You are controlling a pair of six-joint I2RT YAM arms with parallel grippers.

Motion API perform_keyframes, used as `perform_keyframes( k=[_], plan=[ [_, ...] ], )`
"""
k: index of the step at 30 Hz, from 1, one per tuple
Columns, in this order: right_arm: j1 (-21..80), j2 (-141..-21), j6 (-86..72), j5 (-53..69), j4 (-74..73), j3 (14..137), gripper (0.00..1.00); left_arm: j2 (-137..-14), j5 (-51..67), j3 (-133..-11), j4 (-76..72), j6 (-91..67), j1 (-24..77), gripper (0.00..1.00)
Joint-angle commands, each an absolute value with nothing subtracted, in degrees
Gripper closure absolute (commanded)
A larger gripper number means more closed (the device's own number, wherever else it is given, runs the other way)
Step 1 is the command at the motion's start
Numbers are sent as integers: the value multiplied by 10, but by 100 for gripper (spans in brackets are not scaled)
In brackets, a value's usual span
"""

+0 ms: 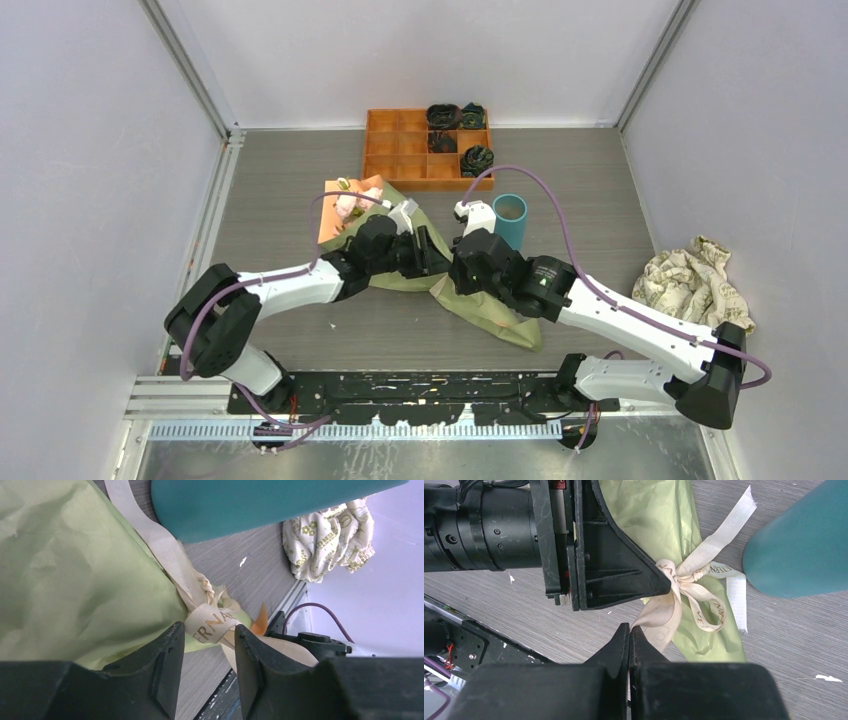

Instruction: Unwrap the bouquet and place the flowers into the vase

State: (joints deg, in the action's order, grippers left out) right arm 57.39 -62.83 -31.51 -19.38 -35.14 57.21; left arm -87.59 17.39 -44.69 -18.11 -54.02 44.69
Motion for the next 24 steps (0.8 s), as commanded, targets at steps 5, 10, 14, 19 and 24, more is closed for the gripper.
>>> perform_keyframes(
  k=[5,10,14,19,24],
  plan=[
    [577,-607,-327,-190,-321,576,99,-899,128,-512,-146,-488,450,68],
    [577,-599,-329,-195,-324,571,99,-938,129,-543,-139,-485,451,77],
    [577,-594,-329,-204,-329,570,99,-953,130,-550,-135,-488,452,87],
    [577,-591,-331,-214,-331,567,99,-911,69,-540,-65,-477,452,98],
    [577,-595,-335,-223,-331,565,99,-814,-24,-533,42,-449,451,100]
  ],
)
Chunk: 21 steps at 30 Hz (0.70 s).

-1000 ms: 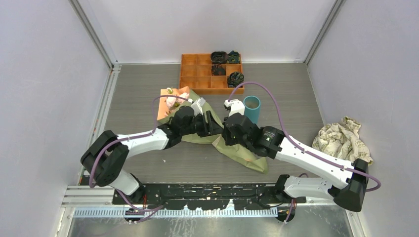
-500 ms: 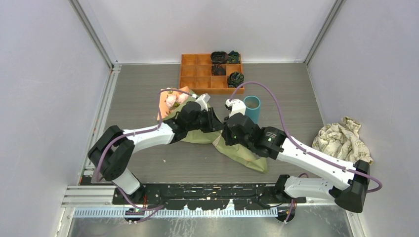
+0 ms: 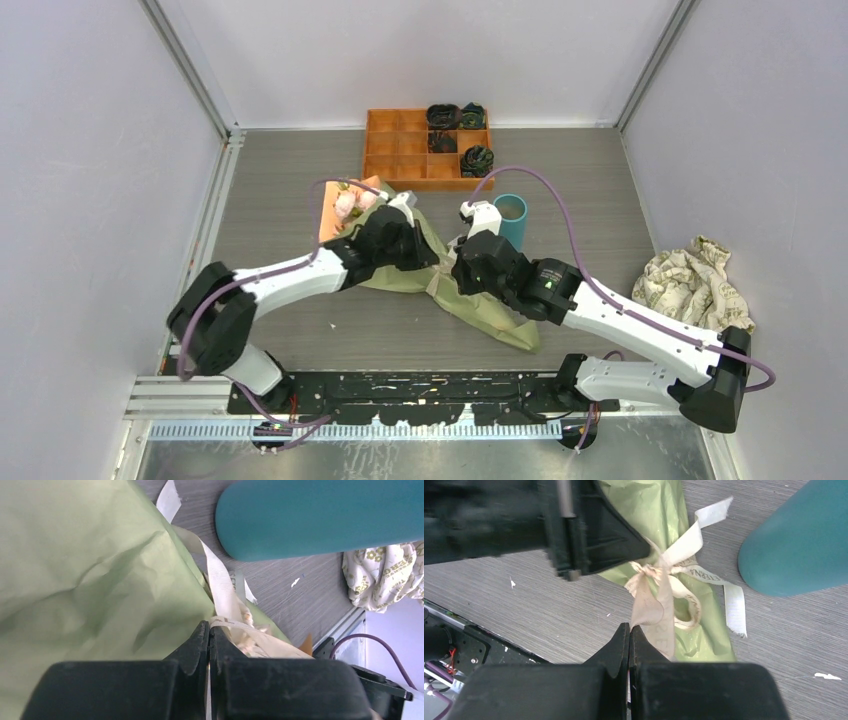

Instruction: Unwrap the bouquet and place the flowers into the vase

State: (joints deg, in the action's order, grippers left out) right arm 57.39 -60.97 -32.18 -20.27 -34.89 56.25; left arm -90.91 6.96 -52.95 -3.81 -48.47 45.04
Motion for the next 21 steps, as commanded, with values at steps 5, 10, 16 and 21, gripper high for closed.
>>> perform_keyframes(
  k=[5,10,16,21],
  plan=[
    [576,-601,-337,-238,-334,563,99,-725,-103,-515,116,-421,450,100],
    [577,-608,-338,-246,-334,561,99,-666,-151,-500,167,-402,445,100],
    [577,-625,-341,-215,-323,572,99,-645,-156,-482,171,-398,444,100],
    [581,-631,-342,-165,-313,573,99,-666,-148,-458,133,-396,444,100]
  ],
)
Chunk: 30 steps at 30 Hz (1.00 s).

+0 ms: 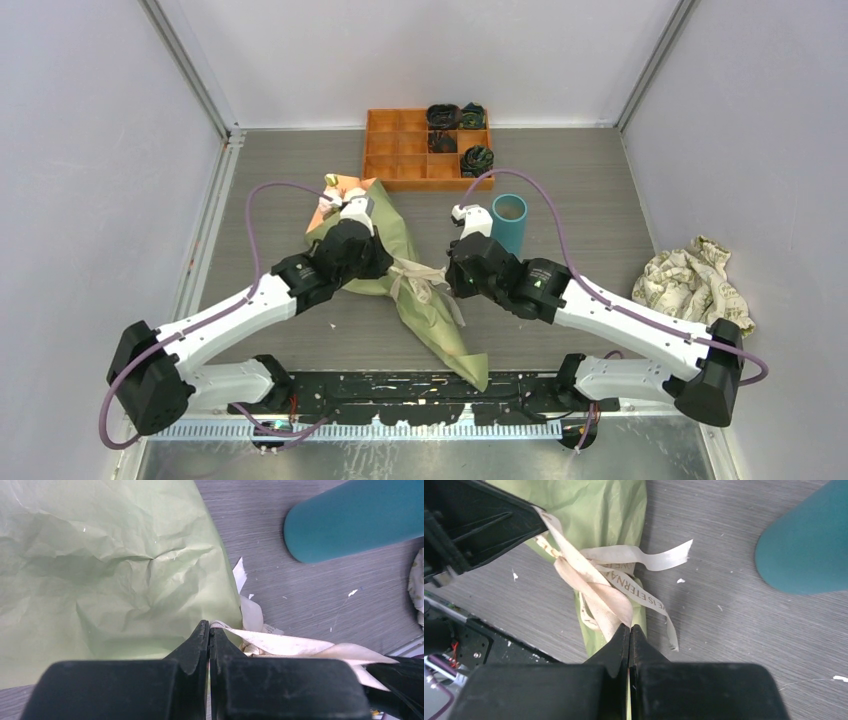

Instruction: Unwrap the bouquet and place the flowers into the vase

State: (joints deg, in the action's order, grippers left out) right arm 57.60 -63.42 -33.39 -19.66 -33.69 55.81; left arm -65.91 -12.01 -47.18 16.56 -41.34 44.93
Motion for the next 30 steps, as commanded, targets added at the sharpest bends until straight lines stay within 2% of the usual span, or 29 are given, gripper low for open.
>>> perform_keyframes(
  k=[1,6,7,11,13,15,21,22,25,30],
  plan=[
    [584,-631,-343,-153,-304,571,99,-669,-152,-454,127,-394,444,100],
    [616,-679,-330,-101,-272,597,99,-679,-180,-446,133,-384,444,100],
    [624,-695,-325,-99,-270,608,99,-675,-183,-442,137,-386,444,97],
    [647,-750,-322,-76,-237,635,99,-614,-218,-412,173,-412,444,72],
    [652,-775,-325,-62,-219,639,99,-554,-235,-388,190,-420,444,57],
    [657,-801,-325,-50,-207,646,99,-483,-256,-372,218,-423,444,46],
    [673,-903,-321,11,-180,695,98,-306,-316,-380,337,-427,443,40],
    [677,-919,-320,15,-184,708,91,-291,-321,-383,346,-426,444,40],
    [687,-948,-315,4,-201,735,58,-283,-319,-398,363,-416,444,40],
    [688,-887,-307,-86,-225,712,27,-319,-280,-421,361,-402,444,42]
  ],
)
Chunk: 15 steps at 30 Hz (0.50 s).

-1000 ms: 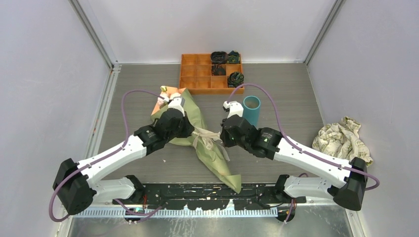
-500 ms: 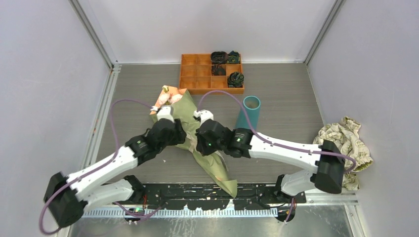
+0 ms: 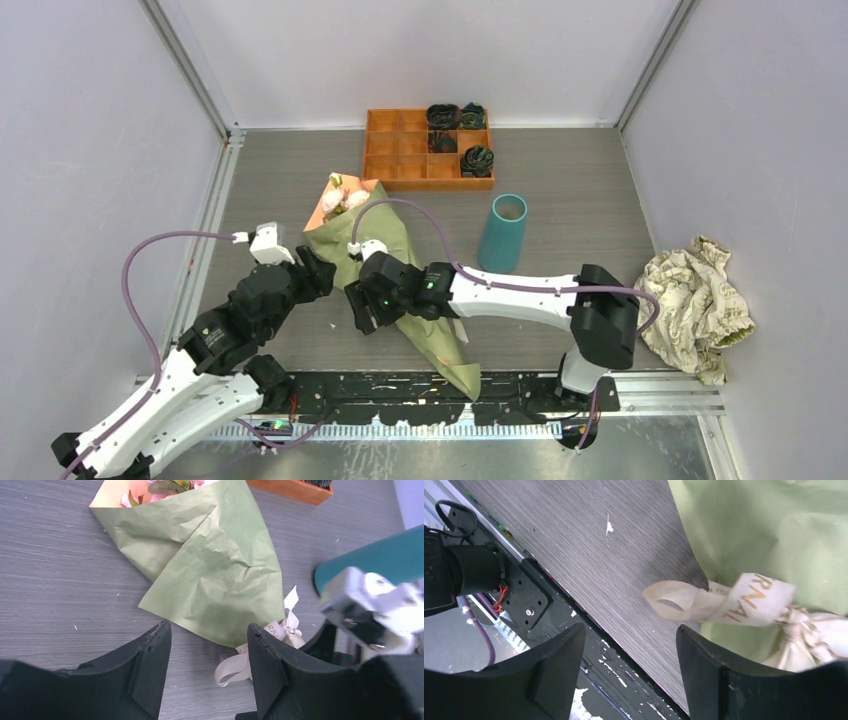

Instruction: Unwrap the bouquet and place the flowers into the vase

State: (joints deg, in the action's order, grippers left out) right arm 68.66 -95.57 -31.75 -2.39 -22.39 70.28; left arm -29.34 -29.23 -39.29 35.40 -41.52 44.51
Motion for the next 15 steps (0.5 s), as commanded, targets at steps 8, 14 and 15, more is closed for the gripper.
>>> perform_keyframes(
  k=[8,14,15],
  plan=[
    [682,-732,-339,-246,-295,630,25,-374,-236,-418,295,-399,444,44],
    [590,-697,-427,-203,-263,529,42,-429,-197,-434,254,-393,445,46],
    [575,-696,-434,-184,-245,510,42,-438,-194,-439,251,-391,445,46]
  ],
)
